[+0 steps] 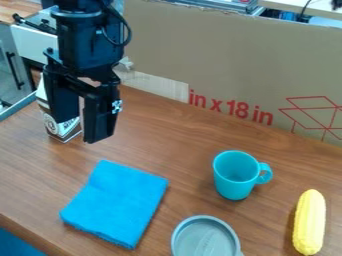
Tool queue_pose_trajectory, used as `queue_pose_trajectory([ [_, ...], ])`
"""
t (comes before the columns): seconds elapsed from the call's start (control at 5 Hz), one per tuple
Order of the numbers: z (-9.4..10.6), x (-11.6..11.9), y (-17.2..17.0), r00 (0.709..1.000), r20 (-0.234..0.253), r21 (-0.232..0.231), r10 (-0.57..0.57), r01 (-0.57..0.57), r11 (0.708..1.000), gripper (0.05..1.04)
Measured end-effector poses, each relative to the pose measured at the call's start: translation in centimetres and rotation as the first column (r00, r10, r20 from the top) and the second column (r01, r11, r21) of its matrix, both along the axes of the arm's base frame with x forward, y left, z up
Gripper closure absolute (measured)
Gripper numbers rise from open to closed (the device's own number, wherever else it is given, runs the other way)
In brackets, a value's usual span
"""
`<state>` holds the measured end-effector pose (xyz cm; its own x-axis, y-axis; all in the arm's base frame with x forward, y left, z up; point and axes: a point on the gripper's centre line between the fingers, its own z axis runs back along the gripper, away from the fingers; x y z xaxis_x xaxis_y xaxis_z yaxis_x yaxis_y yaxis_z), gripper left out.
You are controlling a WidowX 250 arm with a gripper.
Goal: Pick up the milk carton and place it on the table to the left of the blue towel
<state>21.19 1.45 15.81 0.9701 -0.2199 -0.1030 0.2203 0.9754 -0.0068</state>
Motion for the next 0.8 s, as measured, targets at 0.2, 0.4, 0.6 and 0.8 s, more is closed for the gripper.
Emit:
queue_pose_trajectory([
  [0.2,-0.4,-0.1,0.0,1.0,-0.014,0.001,0.0,0.0,1.0,0.083],
  [0.4,-1.0,0.2,1.1,0.999,0.023,0.068,-0.047,0.046,0.997,0.083],
  [0.6,3.4,2.9,5.0,0.988,0.072,0.064,-0.135,0.13,0.989,0.083],
  [0.8,4.2,4.2,9.7,0.989,0.091,0.041,-0.115,0.111,0.993,0.083],
])
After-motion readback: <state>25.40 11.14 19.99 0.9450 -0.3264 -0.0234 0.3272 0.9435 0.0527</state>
